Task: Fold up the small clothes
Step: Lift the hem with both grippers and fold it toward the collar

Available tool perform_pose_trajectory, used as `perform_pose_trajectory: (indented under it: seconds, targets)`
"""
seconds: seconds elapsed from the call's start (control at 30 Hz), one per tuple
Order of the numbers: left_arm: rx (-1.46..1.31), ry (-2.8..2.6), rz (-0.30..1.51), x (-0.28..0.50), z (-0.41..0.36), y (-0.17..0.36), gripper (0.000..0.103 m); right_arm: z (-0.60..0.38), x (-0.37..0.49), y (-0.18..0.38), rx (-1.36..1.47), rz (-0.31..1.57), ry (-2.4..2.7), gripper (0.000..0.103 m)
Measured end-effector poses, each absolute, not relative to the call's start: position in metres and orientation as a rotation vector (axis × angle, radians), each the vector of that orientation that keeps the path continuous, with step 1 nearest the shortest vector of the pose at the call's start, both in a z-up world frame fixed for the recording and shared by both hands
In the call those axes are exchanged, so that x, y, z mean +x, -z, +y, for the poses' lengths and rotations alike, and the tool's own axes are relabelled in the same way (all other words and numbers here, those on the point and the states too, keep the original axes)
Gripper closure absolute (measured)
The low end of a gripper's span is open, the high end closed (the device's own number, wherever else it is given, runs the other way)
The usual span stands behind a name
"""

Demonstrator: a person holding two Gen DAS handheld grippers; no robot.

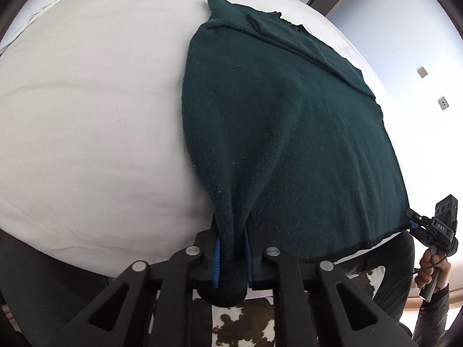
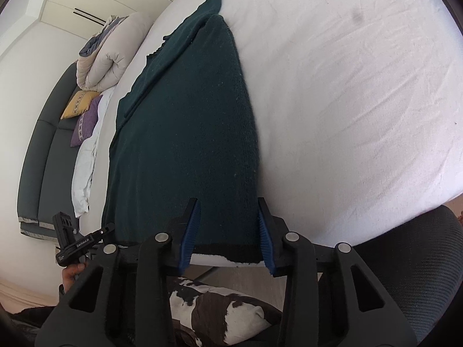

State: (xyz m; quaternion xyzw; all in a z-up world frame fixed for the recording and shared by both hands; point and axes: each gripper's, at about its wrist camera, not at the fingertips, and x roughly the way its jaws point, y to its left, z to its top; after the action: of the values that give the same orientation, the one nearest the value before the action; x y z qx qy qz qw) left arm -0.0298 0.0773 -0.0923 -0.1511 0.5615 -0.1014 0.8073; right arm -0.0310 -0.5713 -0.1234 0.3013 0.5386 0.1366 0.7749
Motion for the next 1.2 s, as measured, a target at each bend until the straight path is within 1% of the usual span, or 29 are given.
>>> perform_pose_trajectory:
  seconds: [0.03,0.1,0.17,0.27,0.43,0.6,0.73,0.87,0.9,0.93,0.97,1.0,1.03,1.2]
  targets:
    - [-0.335,0.223,1.202,-0.030,0.079,0.092,0.093,-0.570,-0.032,0.124,0.645,1.176,-0.296,0.073]
    - [-0.374,0.242,1.205,-0.030,0.084,0.091,0.093,-0.568,-0.033,0.124,0.625,1.194,-0.299,0.089]
    - [-0.423,0.262,1.205,-0.030,0.090,0.089,0.093,-0.564,-0.034,0.122,0.611,1.202,-0.312,0.095]
    - [-0.506,0.293,1.194,-0.030,0.099,0.084,0.094,-0.564,-0.035,0.113,0.611,1.175,-0.332,0.096]
    - [-0.643,0.342,1.171,-0.029,0.112,0.084,0.094,-0.577,-0.036,0.091,0.697,1.089,-0.377,0.096]
    - [-0.778,0.370,1.166,-0.030,0.127,0.096,0.094,-0.588,-0.035,0.082,0.755,1.046,-0.388,0.096]
    - [-0.845,0.360,1.212,-0.033,0.134,0.117,0.090,-0.595,-0.037,0.087,0.783,1.054,-0.369,0.096]
    - [-0.936,0.385,1.191,-0.037,0.140,0.126,0.078,-0.607,-0.043,0.099,0.835,1.053,-0.344,0.096]
    - [-0.962,0.391,1.179,-0.038,0.142,0.125,0.069,-0.609,-0.046,0.103,0.844,1.055,-0.336,0.096]
    - [-0.988,0.399,1.161,-0.038,0.143,0.124,0.056,-0.611,-0.048,0.105,0.851,1.056,-0.328,0.096]
    - [-1.013,0.406,1.147,-0.039,0.146,0.124,0.051,-0.613,-0.049,0.107,0.857,1.056,-0.323,0.096]
    - [-1.037,0.408,1.136,-0.040,0.148,0.123,0.043,-0.614,-0.050,0.109,0.866,1.055,-0.318,0.096]
    - [-1.059,0.406,1.126,-0.041,0.150,0.124,0.037,-0.618,-0.052,0.111,0.876,1.052,-0.314,0.096]
    - [-1.065,0.377,1.152,-0.045,0.152,0.127,0.037,-0.627,-0.059,0.117,0.896,1.050,-0.277,0.097]
